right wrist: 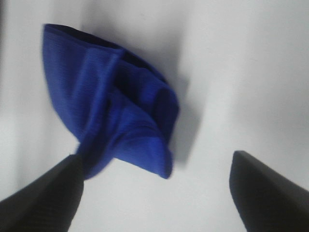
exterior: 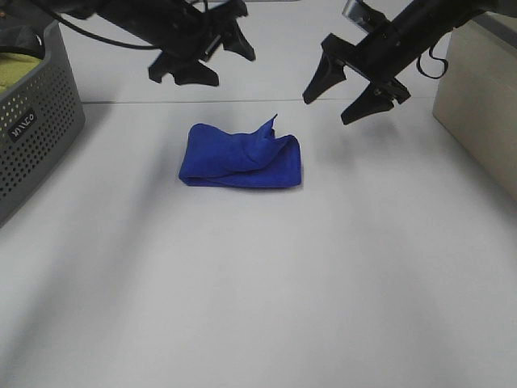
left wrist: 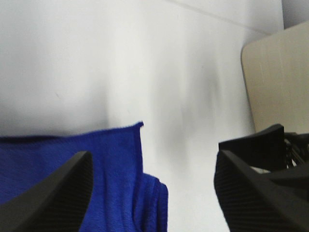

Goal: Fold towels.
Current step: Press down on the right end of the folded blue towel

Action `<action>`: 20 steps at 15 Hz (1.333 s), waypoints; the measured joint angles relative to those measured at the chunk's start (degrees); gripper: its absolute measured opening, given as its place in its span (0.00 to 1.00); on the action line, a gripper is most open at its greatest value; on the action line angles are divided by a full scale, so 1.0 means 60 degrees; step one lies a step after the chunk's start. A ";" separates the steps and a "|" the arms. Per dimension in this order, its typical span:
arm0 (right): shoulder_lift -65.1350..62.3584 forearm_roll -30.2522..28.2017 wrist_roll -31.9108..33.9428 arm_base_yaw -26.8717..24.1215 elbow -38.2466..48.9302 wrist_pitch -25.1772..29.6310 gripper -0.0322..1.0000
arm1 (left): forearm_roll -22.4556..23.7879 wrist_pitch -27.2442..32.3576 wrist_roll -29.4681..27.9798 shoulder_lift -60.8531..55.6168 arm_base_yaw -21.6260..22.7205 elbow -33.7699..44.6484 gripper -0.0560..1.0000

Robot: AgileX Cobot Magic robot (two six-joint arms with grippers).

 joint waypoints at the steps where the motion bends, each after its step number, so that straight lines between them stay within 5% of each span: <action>1: -0.0105 0.0869 -0.0019 0.0210 0.0000 0.0000 0.81 | 0.0076 -0.0029 0.0162 -0.0296 0.0420 0.0000 0.69; 9: 0.0468 0.2884 -0.0773 0.2129 0.0000 -0.0153 0.79 | 0.0057 0.0783 0.0267 -0.0563 0.1642 0.0000 0.70; 14: 0.1547 0.3466 -0.1079 0.1299 0.0029 -0.0630 0.78 | 0.0134 0.0993 0.0325 -0.0563 0.1662 0.0000 0.70; 20: 0.1776 0.3027 -0.1089 0.0296 0.0029 -0.0029 0.77 | 0.0229 0.1003 0.0334 -0.0563 0.1662 0.0000 0.70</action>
